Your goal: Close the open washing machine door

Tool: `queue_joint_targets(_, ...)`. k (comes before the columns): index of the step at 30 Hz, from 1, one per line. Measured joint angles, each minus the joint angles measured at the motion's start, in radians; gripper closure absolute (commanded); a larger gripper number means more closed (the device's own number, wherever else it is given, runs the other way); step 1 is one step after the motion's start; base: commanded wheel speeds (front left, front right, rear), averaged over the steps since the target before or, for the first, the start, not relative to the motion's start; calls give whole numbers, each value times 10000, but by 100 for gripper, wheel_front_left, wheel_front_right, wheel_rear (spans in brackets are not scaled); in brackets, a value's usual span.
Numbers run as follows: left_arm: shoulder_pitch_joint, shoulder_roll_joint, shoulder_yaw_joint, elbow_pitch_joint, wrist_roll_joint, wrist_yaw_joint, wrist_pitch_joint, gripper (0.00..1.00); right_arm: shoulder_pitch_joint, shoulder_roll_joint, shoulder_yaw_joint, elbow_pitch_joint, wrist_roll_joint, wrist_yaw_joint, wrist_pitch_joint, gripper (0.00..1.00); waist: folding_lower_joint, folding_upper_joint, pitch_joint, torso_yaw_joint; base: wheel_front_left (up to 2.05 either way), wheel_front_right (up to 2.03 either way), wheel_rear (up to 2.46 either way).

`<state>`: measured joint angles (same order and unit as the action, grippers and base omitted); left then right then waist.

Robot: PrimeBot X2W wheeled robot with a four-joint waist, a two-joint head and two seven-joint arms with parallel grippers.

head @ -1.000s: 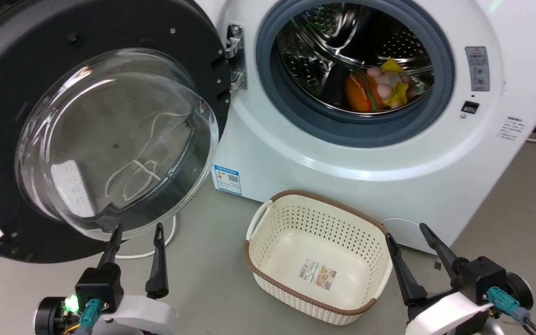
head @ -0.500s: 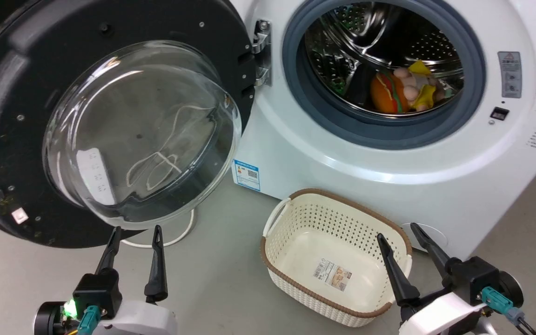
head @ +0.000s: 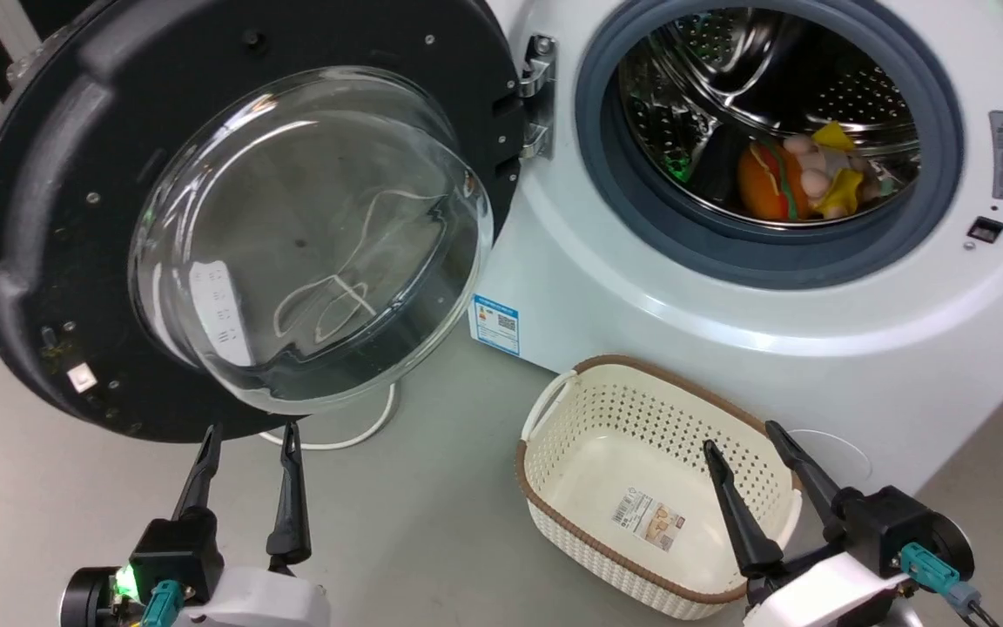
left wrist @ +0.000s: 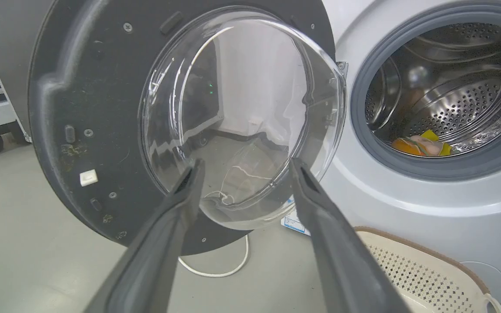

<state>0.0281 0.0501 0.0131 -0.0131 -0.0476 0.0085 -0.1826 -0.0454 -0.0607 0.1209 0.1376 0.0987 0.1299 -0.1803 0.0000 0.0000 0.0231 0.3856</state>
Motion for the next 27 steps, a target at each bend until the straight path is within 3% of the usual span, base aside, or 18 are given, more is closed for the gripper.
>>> queue_joint_targets(1,1,0,0,0,-2,-17,-4,66,0,0,6,17,0,0,-31,0,0,0,0,39,0,0,0)
queue_joint_targets(2,2,0,-12,8,-8,-36,-31,100,0,0,10,31,2,0,-67,0,0,0,0,79,0,0,0)
queue_joint_targets(12,10,-2,63,-150,-370,-221,-222,100,2,2,-13,148,151,0,-257,0,0,0,13,496,0,0,0)
queue_joint_targets(21,-604,17,1264,-1218,-1294,-957,-430,100,14,-96,-351,-69,157,0,-464,0,0,0,423,859,0,0,0)
queue_joint_targets(27,-2040,853,2165,-1620,-1582,-1202,-564,100,18,-153,-523,-318,140,0,-568,0,1,0,982,971,0,0,0)
